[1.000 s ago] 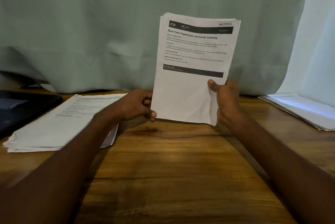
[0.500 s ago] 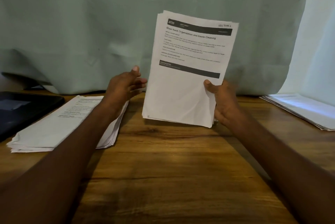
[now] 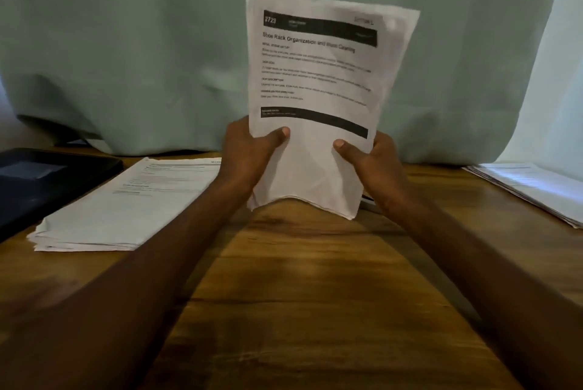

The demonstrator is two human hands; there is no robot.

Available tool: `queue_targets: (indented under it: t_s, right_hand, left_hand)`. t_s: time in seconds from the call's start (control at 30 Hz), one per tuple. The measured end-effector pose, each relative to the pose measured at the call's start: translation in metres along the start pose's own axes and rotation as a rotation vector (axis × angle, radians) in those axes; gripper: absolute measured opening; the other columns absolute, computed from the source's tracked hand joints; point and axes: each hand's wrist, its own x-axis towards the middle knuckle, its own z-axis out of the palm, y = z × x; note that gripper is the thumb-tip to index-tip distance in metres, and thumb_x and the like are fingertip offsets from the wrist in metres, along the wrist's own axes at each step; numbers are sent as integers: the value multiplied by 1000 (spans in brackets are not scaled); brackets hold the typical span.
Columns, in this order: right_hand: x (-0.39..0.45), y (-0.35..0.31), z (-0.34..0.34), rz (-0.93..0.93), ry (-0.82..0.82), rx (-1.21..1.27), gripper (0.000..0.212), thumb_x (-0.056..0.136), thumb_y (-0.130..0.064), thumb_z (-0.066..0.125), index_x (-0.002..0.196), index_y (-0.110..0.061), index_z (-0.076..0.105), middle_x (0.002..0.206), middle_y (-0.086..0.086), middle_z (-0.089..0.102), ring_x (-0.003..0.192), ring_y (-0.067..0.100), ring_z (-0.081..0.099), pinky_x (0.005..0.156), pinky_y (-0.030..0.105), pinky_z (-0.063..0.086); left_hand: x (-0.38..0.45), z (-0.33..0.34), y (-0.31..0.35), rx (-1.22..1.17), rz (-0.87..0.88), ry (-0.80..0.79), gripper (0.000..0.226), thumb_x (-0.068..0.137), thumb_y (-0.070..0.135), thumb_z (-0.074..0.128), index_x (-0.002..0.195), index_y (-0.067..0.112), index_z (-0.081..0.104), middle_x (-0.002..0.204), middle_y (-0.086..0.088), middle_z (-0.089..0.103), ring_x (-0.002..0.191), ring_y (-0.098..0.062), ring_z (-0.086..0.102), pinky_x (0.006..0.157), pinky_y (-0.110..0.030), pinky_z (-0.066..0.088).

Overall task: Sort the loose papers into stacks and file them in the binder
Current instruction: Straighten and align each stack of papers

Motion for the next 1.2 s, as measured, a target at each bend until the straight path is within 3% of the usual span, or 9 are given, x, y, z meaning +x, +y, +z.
queue_targets:
  t_s: [0.1,0.2,0.3,0.5,0.6,0.73,0.93,1.1,1.2]
  right_hand:
    - [-1,0,-1,-43,112,24,25,101,-25,63,125,-31,56,98,-27,59,87,-7,60,63,6,45]
    - [-1,-2,-2,16,6,47,27,95,-22,70,117,-33,59,100,-22,65,93,-1,64,70,14,50]
    - [-4,0,3,67,-17,59,24,95,-22,70,114,-32,61,98,-18,66,93,5,66,71,22,52]
    - [-11,-5,7,-164,183,-1,23,100,-20,63,121,-30,57,101,-25,62,85,-20,61,70,3,50]
    - [-11,-3,12,-190,146,-137,28,99,-20,65,125,-28,59,102,-25,61,92,-10,64,70,5,50]
    - [-11,10,10,11,-2,-332,43,100,-22,63,141,-14,52,116,-5,58,102,10,54,67,13,42]
    - [-11,4,11,-65,65,-278,37,100,-19,62,137,-17,57,109,-13,60,92,0,59,69,6,44]
    - [-9,18,10,127,-46,-336,45,97,-19,66,139,-11,54,124,5,63,106,18,60,74,22,46]
    - [-9,19,9,37,12,-349,42,97,-19,67,137,-8,58,120,2,64,102,13,58,68,13,43]
  left_hand:
    - [-1,0,9,-42,56,-51,32,91,19,75,121,26,67,105,17,70,90,6,69,74,-11,56]
    - [-5,2,6,54,117,-42,28,94,22,73,121,28,67,104,19,68,88,6,68,76,-12,57]
    - [-13,5,-1,243,180,-78,29,93,28,74,117,34,59,100,24,58,80,13,57,64,2,46]
    - [-15,6,9,111,288,5,34,93,22,74,125,15,67,112,9,70,98,2,68,77,-12,56]
    - [-14,10,6,143,199,-18,32,92,23,75,124,18,69,112,5,72,100,-8,71,84,-28,61]
    - [-11,6,-9,261,-86,-224,47,91,25,76,134,18,61,128,-4,68,114,-22,66,97,-42,56]
    - [-9,3,-2,261,62,-145,40,97,29,68,133,15,62,122,2,66,107,-14,64,86,-25,55]
    - [-16,2,-22,523,-43,-285,50,98,32,66,141,8,54,138,-12,62,122,-31,62,95,-36,51]
    - [-13,-2,-17,480,25,-242,48,98,31,66,140,8,57,134,-12,65,117,-29,65,89,-34,54]
